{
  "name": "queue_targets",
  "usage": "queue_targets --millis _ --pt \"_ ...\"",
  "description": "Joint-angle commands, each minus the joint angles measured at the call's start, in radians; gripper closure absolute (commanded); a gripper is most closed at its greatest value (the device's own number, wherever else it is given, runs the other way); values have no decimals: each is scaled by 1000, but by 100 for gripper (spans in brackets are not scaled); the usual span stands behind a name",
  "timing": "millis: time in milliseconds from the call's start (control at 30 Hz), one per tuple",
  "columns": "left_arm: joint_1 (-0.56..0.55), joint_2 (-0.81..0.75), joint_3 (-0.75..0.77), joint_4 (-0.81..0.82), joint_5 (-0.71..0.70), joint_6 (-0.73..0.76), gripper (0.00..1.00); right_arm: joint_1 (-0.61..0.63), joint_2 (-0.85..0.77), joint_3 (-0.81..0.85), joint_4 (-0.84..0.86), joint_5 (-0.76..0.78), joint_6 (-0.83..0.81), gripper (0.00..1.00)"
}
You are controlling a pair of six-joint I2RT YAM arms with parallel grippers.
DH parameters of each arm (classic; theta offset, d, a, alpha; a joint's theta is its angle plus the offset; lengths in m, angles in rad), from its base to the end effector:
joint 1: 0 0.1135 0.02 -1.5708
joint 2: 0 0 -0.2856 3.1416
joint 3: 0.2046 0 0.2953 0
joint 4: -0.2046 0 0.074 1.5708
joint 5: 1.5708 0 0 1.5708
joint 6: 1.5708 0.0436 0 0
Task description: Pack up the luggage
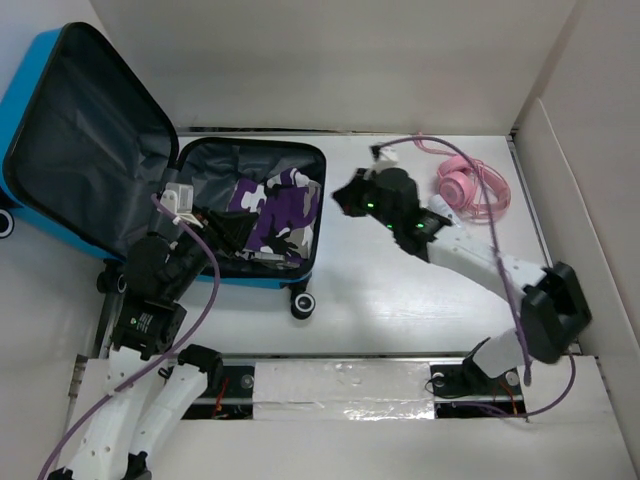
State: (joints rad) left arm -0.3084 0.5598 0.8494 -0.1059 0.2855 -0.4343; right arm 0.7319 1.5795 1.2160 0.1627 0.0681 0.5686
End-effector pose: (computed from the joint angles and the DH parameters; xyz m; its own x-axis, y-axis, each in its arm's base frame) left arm 0.1410 -0.0578 0.4264 -0.0757 -0.3996 -0.9136 0.5768 0.7298 -0.3670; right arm 0.3213 0.2846 0.3289 -0.4573 0.3113 -0.8330 -0.4401 0.7347 0.5162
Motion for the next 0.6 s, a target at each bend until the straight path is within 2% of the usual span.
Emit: queue_targets --millis 0,33,67,100,133,200,233,333,400,433,567 --pt "-17 28 14 32 23 20 77 -155 -237 -169 -79 128 -59 100" --pt "-17 32 16 35 27 22 86 -196 -284 -211 -98 142 -93 100" --pt "-17 40 16 41 40 20 90 -241 -326 -243 -138 160 -151 100" --pt "-17 43 14 46 47 17 97 -347 -372 -272 -254 206 -167 100" --pt "-17 48 14 52 53 17 99 -405 -383 -279 -302 217 -176 100" --pt "-17 60 13 63 73 14 100 -553 -391 -314 -321 164 -225 90" --pt "-26 61 11 63 75 14 100 -592 -383 -320 -319 148 -237 70" --pt "-46 61 20 48 44 29 100 -687 -298 -291 -321 122 -265 25" --pt "-61 61 28 31 27 38 97 -718 -236 -245 -371 92 -279 24" --pt "-76 61 30 31 26 42 94 -736 -183 -222 -371 78 -294 19" --pt "-98 66 28 43 34 40 89 -776 -70 -173 -405 -23 -341 18"
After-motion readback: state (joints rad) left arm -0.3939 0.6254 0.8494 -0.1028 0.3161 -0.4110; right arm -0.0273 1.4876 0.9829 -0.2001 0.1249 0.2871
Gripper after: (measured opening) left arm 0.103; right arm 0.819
